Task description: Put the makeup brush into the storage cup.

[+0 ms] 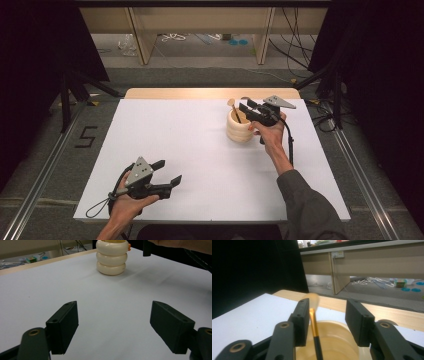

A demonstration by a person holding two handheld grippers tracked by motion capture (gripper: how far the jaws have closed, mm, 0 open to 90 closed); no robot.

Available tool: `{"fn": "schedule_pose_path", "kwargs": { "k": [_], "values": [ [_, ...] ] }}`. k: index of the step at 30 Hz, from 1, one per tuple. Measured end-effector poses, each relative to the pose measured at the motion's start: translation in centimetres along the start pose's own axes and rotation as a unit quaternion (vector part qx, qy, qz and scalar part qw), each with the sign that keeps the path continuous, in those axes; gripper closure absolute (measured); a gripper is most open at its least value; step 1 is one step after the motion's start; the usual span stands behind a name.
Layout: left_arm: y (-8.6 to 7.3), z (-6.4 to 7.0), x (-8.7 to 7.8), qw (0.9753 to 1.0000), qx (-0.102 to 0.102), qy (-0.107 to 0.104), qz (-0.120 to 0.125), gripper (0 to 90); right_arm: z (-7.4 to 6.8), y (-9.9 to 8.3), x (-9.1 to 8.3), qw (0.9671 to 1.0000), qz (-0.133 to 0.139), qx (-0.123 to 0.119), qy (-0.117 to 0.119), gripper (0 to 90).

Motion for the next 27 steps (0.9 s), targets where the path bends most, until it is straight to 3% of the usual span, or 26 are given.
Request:
{"fn": "schedule_pose_path", "kwargs": {
  "k": [14, 27],
  "values": [
    [0.0, -0.1, 0.0, 1.0000, -0.001, 0.001, 0.001, 22.6, -0.7, 0.9, -1.3, 0.9997, -0.014, 0.019, -0.002, 37.3],
    [0.0, -0.1, 0.0, 1.0000, 0.000, 0.002, 0.000, 22.5, -2.9, 2.2, -3.2, 0.9996, -0.024, 0.002, 0.011, 32.0]
  ]
}}
Point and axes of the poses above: each handheld gripper's, and its own axes: x roughly forward along the jaws, y roughly out of its top, z roughly to its right, the point moved 3 cm from there along x, roughly forward along the jaws, and after that the axes turned 4 degrees about y, right-handed, at the moved point
